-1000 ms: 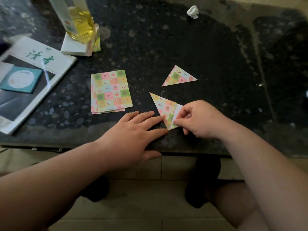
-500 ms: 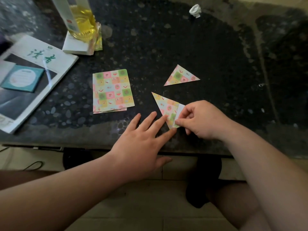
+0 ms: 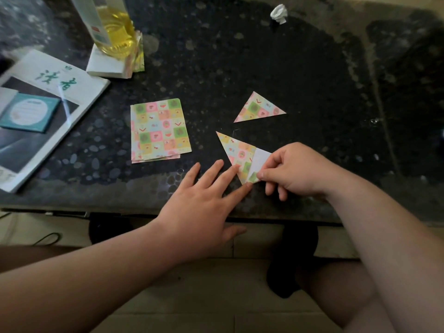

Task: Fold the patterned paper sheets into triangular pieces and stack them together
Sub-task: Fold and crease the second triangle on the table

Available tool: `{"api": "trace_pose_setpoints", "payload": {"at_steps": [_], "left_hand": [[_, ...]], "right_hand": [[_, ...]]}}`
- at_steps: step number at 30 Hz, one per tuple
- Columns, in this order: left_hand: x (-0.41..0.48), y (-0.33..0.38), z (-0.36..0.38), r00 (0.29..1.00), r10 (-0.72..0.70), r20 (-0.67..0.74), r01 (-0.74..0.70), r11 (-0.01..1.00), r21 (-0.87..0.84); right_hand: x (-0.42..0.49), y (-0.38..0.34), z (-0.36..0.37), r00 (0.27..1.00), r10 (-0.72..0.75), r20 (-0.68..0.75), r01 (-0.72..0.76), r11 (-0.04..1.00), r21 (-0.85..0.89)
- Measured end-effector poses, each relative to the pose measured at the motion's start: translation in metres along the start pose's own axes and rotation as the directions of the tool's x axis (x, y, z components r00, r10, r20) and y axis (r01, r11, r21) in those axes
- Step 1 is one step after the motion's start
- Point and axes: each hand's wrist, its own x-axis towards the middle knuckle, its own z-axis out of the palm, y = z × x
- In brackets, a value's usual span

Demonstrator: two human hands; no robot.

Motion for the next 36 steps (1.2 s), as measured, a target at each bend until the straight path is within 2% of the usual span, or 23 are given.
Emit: {"api": "trace_pose_setpoints", "payload": {"at_steps": [10,17,20,29,31,36], "left_hand": [[-0.001,0.0,-0.002,1.0,0.026,0.0,-0.026,0.999,-0.033],[-0.001,0.002,-0.007,1.0,0.018,0.02,-0.017,0.999,-0.043],[-0.001,0.002,-0.008,0.999,0.019,0.029,-0.018,0.999,-0.047],[-0.001,0.004,-0.009,0.999,0.019,0.032,-0.018,0.999,-0.051],[-0.002,0.004,-0.009,0.999,0.02,0.033,-0.018,0.999,-0.05],[-0.002,0.002,-0.006,1.0,0.021,0.006,-0.021,0.998,-0.063]], "right_hand": [[0.002,-0.005,0.006,0.998,0.015,-0.066,-0.015,1.0,0.007],[0.005,0.003,-0.01,0.991,0.101,0.084,-0.113,0.981,0.16],[0.004,0.003,-0.007,0.993,0.086,0.085,-0.096,0.988,0.123],[0.006,-0.002,0.004,0.996,0.003,-0.09,-0.01,0.997,-0.073],[0.006,-0.002,0.006,0.996,-0.013,-0.094,0.003,0.995,-0.104],[0.006,0.004,-0.009,1.0,0.024,-0.005,-0.023,0.998,0.061]]}}
